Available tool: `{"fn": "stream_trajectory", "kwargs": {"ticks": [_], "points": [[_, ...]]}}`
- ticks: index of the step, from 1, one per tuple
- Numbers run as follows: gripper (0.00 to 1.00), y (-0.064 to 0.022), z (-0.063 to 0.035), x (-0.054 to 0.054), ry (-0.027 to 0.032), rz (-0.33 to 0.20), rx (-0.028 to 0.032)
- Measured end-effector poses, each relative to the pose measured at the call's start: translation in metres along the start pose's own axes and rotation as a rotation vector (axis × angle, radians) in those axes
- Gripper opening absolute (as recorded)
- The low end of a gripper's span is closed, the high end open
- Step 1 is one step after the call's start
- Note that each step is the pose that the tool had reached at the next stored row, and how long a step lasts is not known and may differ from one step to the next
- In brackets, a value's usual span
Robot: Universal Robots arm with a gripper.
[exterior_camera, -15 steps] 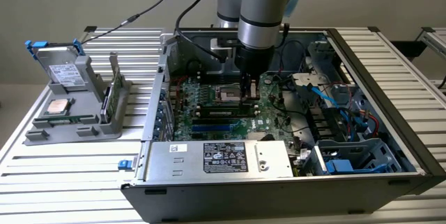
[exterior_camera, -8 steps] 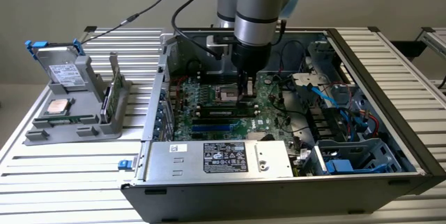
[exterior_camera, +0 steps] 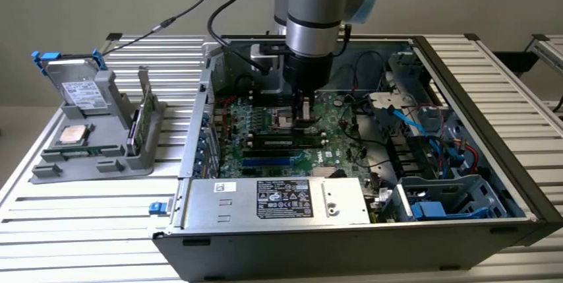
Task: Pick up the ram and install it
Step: 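Press down the ram until it locks into place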
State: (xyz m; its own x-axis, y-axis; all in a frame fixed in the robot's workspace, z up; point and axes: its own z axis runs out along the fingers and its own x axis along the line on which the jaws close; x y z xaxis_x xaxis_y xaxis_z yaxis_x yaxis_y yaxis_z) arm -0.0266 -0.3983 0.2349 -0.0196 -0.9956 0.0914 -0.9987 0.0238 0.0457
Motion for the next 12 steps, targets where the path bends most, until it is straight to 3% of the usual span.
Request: {"fn": "stream_trajectory", "kwargs": {"ticks": [12], "points": [[0.10,0.0224,0.0008,0.000,0.0004,0.000,0.0001]]}}
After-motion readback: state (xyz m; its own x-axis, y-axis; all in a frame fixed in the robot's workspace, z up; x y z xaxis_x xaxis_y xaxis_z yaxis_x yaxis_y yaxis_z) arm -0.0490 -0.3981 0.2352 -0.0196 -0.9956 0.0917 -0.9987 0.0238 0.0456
